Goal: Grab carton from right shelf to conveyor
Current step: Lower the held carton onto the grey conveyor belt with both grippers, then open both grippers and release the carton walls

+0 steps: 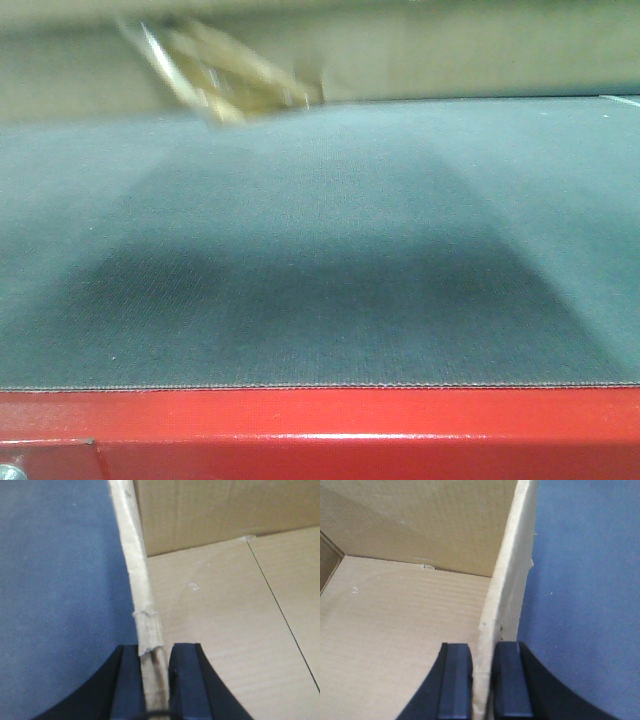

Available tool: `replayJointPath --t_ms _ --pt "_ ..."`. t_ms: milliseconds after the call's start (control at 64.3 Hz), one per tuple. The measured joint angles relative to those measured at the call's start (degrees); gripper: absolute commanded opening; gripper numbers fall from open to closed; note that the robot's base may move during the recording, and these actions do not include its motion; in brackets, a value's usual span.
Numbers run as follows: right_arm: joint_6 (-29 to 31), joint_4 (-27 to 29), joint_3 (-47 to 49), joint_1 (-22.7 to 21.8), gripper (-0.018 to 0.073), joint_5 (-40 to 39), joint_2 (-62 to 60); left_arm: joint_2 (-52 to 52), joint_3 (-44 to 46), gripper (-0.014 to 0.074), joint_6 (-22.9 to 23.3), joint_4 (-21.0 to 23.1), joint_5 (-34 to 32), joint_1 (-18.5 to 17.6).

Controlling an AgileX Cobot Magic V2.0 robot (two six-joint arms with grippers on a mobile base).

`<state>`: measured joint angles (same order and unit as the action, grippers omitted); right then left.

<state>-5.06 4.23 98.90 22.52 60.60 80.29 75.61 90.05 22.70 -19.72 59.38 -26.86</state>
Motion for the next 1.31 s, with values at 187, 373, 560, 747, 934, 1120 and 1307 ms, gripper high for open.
replayJointPath --t_ms 187,373,560,747,934,1120,1307 --pt "0.0 0.4 0.0 0.1 -0.0067 -2.5 7.5 1.5 -6.9 -0.0009 0.2 2.7 -10.3 7.1" --pt "-0.1 0.4 0.0 0.2 -0.0055 -5.3 13.2 5.6 -7.7 0.0004 0.1 2.8 -13.2 9.5" --pt "-0.1 0.1 0.0 0.2 0.0300 -5.4 15.3 9.3 -7.9 0.0237 0.1 2.6 -14.0 9.5" --pt "-0.1 -0.5 0.2 0.2 0.0568 -5.9 15.4 9.8 -7.5 0.0627 0.1 2.0 -15.2 9.8" --pt "-0.1 -0.5 2.5 0.2 0.0548 -5.2 14.8 9.6 -3.4 0.0534 -0.2 2.2 -9.6 9.8" --pt "-0.1 -1.1 3.5 0.2 0.0242 -4.7 10.8 4.8 -1.6 0.0154 -2.4 2.5 -2.7 9.8" --pt "-0.1 -6.2 3.9 0.2 -0.0073 -2.7 5.1 -3.9 -1.3 0.0032 -5.4 2.7 2.0 10.7"
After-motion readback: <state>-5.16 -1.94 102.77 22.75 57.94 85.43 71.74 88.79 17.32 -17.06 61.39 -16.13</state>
